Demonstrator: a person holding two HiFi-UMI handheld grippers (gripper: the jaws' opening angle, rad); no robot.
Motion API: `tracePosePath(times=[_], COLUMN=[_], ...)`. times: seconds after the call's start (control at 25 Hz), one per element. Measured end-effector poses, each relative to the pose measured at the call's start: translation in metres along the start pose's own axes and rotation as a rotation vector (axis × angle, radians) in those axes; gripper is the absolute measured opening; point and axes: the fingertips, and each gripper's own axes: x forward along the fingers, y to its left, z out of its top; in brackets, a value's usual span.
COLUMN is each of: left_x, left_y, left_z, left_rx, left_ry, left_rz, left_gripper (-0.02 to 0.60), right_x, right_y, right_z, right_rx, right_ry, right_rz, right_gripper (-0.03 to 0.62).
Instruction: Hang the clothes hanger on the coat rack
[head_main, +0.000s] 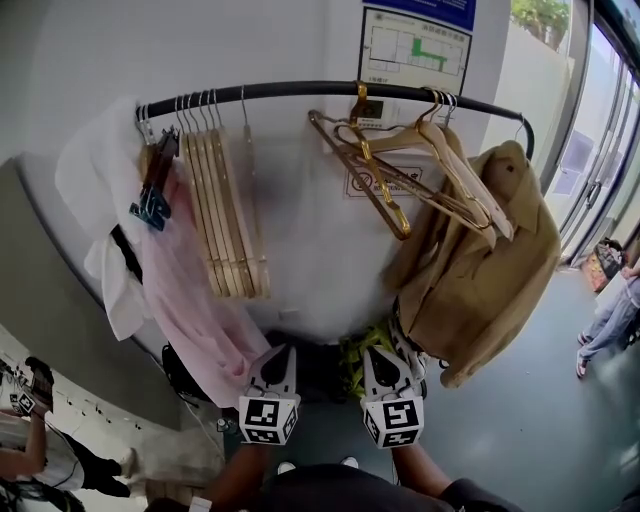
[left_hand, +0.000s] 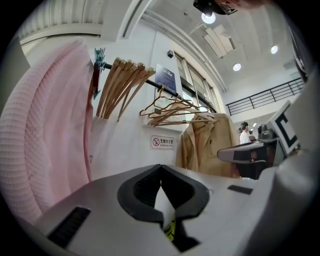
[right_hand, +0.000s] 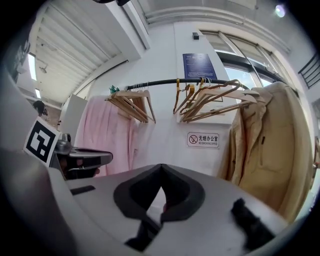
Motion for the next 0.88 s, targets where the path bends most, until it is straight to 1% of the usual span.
tracePosePath(times=[0.16, 0.52, 0.88], left_x=[-0.001, -0.004, -0.003], left_y=[-0.005, -0.014, -0.022], left_z=[0.001, -0.001, -0.002], left_rx=[0.002, 0.005, 0.009], left_ry=[-0.003, 0.0, 0.004], left_rz=[0.004, -0.005, -0.025], left_gripper=[0.009, 0.009, 0.009], right_x=[-0.003, -0.005, -0.007], right_y=[-0.006, 0.001, -0.002], right_z=[0.0, -0.007, -0.011], right_rx=[-0.019, -0.005, 0.005], right_ry=[-0.001, 0.007, 0.015], right_rz=[-0.024, 0.006, -0.004], right_gripper=[0.012, 0.012, 0.012])
